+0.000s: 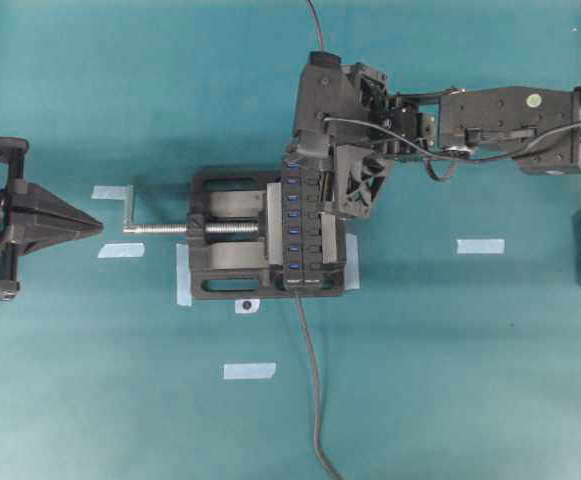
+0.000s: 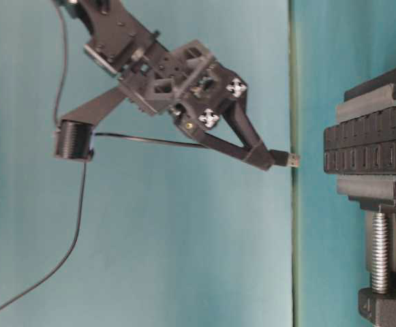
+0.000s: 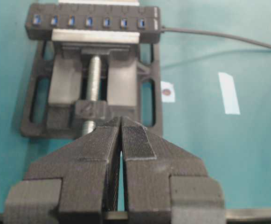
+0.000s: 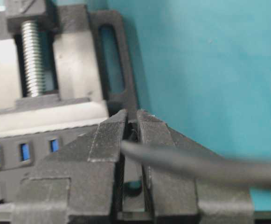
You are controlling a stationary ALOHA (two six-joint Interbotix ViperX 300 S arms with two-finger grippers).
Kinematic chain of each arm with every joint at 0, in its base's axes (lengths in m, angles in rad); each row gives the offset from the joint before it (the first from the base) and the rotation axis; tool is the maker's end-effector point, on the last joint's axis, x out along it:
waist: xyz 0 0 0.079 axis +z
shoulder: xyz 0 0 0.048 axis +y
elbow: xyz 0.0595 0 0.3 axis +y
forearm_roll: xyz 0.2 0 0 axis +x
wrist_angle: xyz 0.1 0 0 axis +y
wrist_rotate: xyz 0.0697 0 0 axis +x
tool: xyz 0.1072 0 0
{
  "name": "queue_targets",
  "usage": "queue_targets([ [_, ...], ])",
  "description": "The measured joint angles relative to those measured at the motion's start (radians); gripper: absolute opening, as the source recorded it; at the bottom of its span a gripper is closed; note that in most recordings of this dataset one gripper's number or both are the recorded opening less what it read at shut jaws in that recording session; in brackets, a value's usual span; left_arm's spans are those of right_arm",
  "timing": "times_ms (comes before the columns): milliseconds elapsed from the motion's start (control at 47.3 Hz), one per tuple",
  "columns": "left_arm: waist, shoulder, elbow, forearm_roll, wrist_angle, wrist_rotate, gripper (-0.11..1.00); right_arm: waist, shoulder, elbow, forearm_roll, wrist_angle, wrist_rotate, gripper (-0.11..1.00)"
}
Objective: Insert the USB into the second port from the front of the fixed hub.
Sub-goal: 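Pull the USB plug out of the hub's end port with the right gripper, then carry the plug along the hub and align it with the second port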
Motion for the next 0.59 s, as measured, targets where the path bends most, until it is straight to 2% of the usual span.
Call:
queue_targets([
  [296,0.0,-0.003,0.002,0.002,0.0,0.0,0.0,0.041,-0.021,-0.038,0.021,0.101,0.0,0.07],
  [592,-0.002,-0.005,0.0,0.002,0.0,0.0,0.0,0.069,-0.041,-0.063,0.052,0.132,0.002,0.07],
])
